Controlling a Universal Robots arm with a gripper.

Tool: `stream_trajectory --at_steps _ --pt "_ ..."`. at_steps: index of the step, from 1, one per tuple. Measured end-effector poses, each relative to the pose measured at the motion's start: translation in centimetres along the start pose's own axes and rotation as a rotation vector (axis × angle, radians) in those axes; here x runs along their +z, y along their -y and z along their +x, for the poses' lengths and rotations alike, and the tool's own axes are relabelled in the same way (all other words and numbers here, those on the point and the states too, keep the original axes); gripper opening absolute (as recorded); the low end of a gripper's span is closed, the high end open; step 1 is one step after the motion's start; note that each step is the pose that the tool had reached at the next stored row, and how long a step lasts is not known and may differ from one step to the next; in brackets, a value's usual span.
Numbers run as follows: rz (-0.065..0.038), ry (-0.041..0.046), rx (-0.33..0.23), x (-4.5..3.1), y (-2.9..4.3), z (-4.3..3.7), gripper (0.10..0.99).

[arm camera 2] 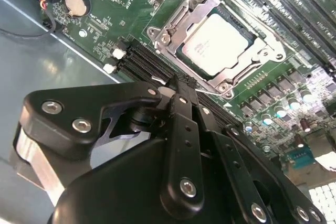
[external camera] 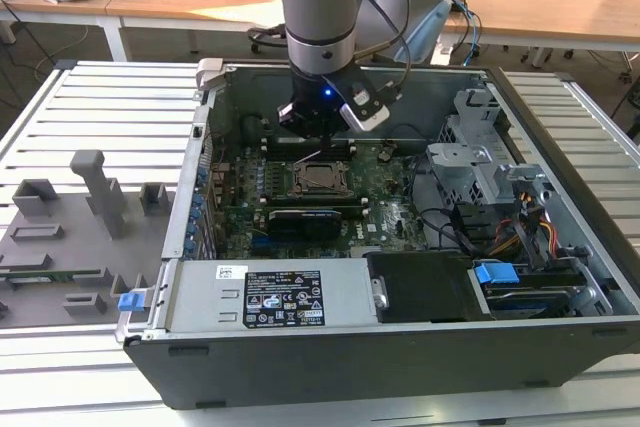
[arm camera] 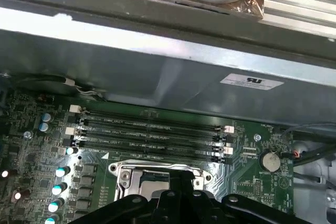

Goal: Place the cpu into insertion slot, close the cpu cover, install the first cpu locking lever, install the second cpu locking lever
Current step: 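Install the first cpu locking lever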

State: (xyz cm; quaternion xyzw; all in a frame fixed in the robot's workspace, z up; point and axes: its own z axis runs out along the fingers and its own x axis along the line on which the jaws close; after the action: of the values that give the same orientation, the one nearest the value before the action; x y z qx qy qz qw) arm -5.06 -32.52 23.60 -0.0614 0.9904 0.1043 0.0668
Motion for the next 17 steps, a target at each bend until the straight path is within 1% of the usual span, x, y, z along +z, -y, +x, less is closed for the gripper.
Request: stream_trajectory --at_steps 2,5,6,9,10,12,15,17 --pt "0.005 -0.0008 0.000 0.34 -0.29 0.00 0.106" --pt "0.005 -0.0009 0.000 0.71 -0.72 0.04 0.106" --pt "0.004 -0.0007 0.000 0.78 -0.78 0.05 0.106" --pt "-0.010 0.0010 0.002 1.05 -0.87 0.10 0.106" --pt "-0.021 0.0027 0.003 1.20 -0.89 0.11 0.106" --pt "-0.023 0.0030 0.003 1.45 -0.88 0.14 0.106" --pt "-0.024 0.0032 0.004 1.89 -0.80 0.21 0.106" --pt "-0.024 0.0029 0.004 1.90 -0.80 0.21 0.106"
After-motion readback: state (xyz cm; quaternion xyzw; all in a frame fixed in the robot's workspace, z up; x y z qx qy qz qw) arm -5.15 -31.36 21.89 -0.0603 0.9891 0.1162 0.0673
